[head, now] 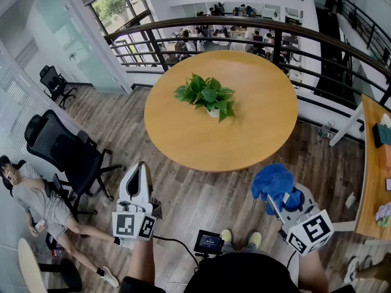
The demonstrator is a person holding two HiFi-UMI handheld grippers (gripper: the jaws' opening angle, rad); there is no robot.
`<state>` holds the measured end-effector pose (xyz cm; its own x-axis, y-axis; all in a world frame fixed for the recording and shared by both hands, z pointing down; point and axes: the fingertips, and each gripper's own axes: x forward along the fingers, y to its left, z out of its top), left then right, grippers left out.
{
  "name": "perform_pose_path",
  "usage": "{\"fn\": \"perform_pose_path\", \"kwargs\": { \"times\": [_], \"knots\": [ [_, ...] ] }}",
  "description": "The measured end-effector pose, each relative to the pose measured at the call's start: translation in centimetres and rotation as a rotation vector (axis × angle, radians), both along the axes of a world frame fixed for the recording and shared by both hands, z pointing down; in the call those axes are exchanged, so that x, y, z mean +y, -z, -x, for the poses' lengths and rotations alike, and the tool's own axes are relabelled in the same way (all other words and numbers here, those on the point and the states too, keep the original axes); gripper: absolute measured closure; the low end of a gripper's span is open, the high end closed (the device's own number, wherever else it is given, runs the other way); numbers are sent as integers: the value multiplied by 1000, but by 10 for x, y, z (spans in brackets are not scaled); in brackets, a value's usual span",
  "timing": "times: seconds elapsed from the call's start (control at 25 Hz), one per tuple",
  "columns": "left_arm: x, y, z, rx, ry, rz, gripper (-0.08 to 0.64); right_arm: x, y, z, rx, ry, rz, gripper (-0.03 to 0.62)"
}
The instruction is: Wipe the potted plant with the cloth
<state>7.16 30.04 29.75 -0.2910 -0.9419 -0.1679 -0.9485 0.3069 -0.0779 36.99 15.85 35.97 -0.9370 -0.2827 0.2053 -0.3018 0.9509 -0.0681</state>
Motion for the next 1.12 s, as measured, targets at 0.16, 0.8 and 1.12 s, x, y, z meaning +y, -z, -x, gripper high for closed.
{"fn": "perform_pose_path", "kwargs": {
  "times": [0.16,0.8,1.12],
  "knots": [
    [18,-14,-40,43,0,57,563,11,-15,-9,9,-24,41,439],
    [0,-37,-74,43,-107,149,561,24,-26,27,33,-26,76,439],
    [-3,-47,-39,93,-144,177,561,29,-16,83,-17,21,142,439]
  ]
}}
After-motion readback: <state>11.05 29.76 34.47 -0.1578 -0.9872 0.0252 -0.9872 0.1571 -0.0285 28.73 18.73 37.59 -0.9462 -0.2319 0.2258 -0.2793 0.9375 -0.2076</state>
